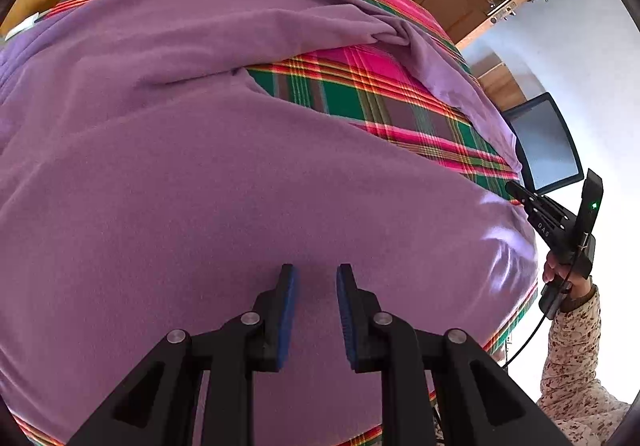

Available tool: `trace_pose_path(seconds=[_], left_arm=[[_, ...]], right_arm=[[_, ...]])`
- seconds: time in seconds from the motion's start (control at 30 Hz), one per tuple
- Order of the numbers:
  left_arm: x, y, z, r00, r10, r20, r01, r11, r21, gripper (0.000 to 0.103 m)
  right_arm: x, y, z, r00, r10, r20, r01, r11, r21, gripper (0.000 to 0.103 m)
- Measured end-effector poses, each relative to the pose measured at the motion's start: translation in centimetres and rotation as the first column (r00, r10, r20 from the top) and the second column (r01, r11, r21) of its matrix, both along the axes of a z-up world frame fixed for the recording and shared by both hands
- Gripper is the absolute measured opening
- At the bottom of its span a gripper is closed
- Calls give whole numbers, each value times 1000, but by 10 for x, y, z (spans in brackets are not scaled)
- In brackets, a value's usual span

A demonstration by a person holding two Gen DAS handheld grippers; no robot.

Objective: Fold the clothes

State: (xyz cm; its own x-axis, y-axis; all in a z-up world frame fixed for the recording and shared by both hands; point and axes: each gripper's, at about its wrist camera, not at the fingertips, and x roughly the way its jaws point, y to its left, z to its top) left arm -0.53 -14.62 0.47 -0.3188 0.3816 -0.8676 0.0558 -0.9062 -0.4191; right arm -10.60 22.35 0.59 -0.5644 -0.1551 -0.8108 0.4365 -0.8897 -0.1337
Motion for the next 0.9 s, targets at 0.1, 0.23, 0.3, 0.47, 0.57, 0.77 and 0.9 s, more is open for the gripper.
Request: trace_pose_path(seconds=[0.1, 0.23, 0.3, 0.47, 0.57, 0.77, 0.9], left_arm=[[-1, -17, 9, 999, 41, -22, -42, 999, -19, 21], [-2, -46, 23, 992, 111, -56, -114, 992, -54, 21], [-3, -64, 31, 985, 155, -73, -161, 984, -74, 21], [-13, -97, 53, 971, 205, -120, -222, 962, -157, 21], [-22, -122, 64, 963, 237, -131, -261, 940, -218, 21], [-43, -176, 74, 943, 313, -114, -331, 911, -245, 21], [-56, -220, 63, 911, 407, -73, -411, 874, -258, 21]], right_arm=[[-3, -5, 2, 1000, 12, -5, -12, 1000, 5, 1], [-12, -14, 10, 999, 31, -24, -31, 999, 19, 2], [-16, -22, 16, 998, 51, -36, -50, 998, 26, 3], [-32, -46, 36, 992, 112, -63, -107, 991, 78, 6], [-46, -60, 53, 988, 128, -89, -123, 991, 59, 6], [-67, -99, 91, 971, 192, -139, -188, 981, 43, 11], [-73, -137, 98, 954, 261, -145, -261, 965, 19, 11]])
